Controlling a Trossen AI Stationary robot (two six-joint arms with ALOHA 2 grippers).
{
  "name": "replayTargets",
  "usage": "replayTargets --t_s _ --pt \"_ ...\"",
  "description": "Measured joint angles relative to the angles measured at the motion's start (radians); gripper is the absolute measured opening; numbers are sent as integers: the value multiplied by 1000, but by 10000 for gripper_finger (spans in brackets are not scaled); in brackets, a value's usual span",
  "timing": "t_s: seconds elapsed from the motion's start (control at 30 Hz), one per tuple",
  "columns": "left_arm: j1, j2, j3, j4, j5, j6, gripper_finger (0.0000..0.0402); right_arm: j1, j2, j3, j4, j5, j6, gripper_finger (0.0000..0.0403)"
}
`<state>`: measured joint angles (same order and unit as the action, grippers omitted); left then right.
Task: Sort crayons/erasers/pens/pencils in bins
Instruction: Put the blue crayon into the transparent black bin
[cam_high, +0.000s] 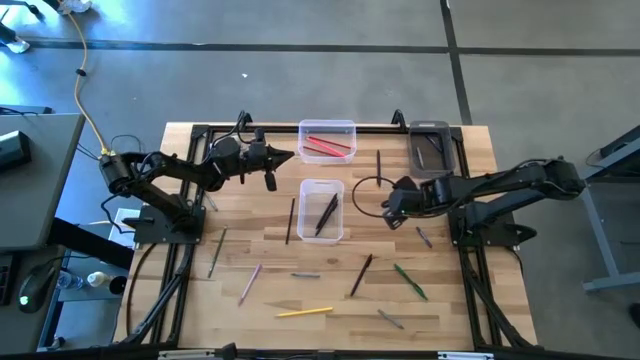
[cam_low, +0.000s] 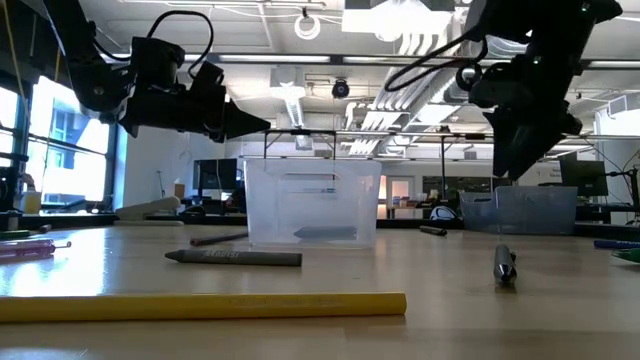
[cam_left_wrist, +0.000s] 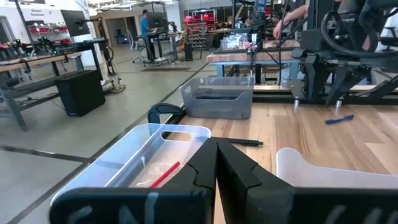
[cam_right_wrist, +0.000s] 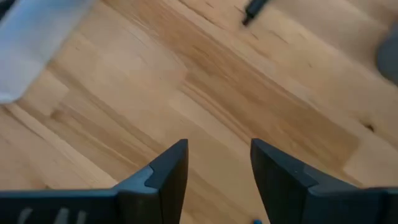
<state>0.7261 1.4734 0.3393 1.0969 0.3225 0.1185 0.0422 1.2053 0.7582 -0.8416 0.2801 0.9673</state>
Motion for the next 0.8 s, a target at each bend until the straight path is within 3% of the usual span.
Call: replayTargets --t_s 0.4,0.57,0.8 --pt "0 0 0 -1 -5 16 0 0 0 0 -85 -3 54 168" --pt "0 0 0 -1 -11 15 0 0 0 0 -151 -81 57 168" --pt "0 0 0 0 -11 15 0 0 -1 -10 -197 -95 72 168"
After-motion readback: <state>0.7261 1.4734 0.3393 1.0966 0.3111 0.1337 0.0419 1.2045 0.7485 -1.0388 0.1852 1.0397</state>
